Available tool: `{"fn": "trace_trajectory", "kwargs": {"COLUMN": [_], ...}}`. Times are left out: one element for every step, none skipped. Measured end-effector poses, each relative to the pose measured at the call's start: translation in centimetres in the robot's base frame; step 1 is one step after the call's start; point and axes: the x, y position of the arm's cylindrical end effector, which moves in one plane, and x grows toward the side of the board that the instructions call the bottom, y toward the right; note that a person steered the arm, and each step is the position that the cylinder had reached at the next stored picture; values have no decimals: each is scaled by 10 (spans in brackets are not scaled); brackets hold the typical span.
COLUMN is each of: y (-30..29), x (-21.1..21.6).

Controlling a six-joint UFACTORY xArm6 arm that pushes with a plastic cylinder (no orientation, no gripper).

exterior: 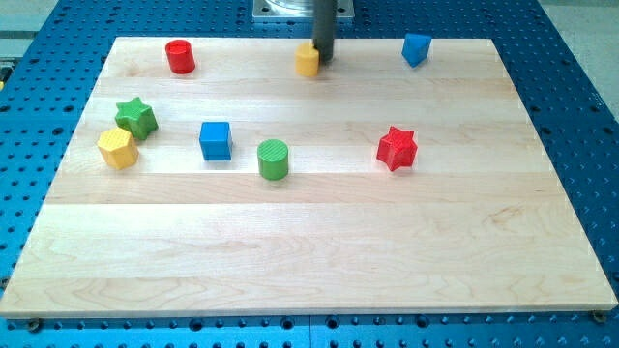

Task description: Push the heart diagonal to the green circle

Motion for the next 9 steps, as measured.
{"fn": "trace_trajectory", "kwargs": {"y": [0,-51,-14,-32,-16,19,-36,-36,-36], "x": [-35,13,76,52,20,47,104,98,48]}}
